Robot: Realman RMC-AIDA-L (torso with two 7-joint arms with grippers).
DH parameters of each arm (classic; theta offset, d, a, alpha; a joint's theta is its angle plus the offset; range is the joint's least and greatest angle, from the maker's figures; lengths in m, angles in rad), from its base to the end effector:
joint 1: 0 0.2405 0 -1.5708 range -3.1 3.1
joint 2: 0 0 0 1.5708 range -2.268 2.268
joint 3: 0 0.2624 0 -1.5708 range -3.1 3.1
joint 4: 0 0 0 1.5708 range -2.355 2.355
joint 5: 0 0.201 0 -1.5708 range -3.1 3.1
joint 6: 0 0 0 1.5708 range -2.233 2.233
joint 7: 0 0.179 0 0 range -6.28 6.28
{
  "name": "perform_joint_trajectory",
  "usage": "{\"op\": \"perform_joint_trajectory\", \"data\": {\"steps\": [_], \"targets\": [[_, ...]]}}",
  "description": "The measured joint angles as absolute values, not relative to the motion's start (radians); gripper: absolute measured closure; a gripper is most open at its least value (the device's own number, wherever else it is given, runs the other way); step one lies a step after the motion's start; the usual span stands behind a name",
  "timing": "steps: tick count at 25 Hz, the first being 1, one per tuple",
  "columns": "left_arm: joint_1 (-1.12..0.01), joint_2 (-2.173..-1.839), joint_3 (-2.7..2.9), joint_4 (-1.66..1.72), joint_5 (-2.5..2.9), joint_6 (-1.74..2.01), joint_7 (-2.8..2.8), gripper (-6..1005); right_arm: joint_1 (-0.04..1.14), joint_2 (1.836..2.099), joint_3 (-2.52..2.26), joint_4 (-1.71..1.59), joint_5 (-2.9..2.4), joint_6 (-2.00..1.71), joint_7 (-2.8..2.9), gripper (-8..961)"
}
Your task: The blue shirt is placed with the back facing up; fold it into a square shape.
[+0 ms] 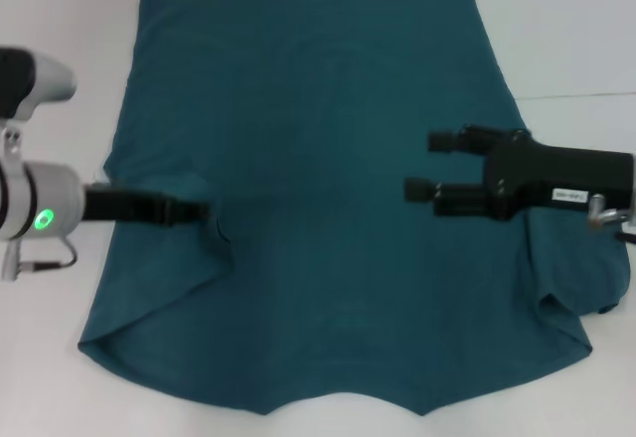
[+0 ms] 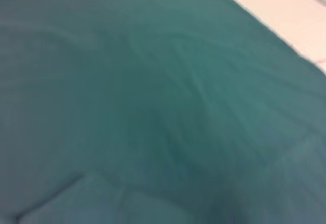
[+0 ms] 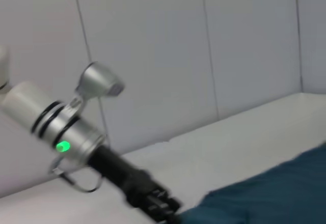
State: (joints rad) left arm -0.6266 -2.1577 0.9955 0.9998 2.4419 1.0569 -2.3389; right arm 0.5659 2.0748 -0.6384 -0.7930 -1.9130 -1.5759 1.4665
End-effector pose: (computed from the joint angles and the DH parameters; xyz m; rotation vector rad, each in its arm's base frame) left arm -0.2359 0.4233 -0.0361 -2.2891 -1.1170 -0.1395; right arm 0.2166 0.3689 0.0079 -2.6123 0.5257 0.8095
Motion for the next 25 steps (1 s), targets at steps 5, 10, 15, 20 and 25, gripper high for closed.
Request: {"op": "perform_joint_trajectory", "data": {"steps": [5, 10, 15, 20, 25], "targets": [[-0.575, -2.163, 0.975, 0.985, 2.396, 1.058, -2.218, 209, 0.557, 2.04, -0.679, -0.967, -1.969, -1.597, 1.664, 46], [-0.541, -2.165, 0.966, 0.976, 2.3, 1.05, -2.065, 338, 0.583, 2.021, -0.698, -1.181, -2.111, -1.677, 1.861, 48], [-0.557, -2.164, 0.962, 0.918, 2.265, 1.047, -1.933, 658, 0.663, 2.019, -0.694, -1.286, -2.305, -1.774, 2.014, 82], [-0.595, -2.163, 0.967, 0.869, 2.267, 1.04, -1.89, 880, 0.723, 2.033, -0.7, -1.294, -2.451, -1.804, 2.102, 89], [-0.635, -2.16, 1.0, 0.819, 2.281, 1.002, -1.891, 910, 0.729, 2.042, -0.698, -1.285, -2.486, -1.789, 2.152, 89]]}}
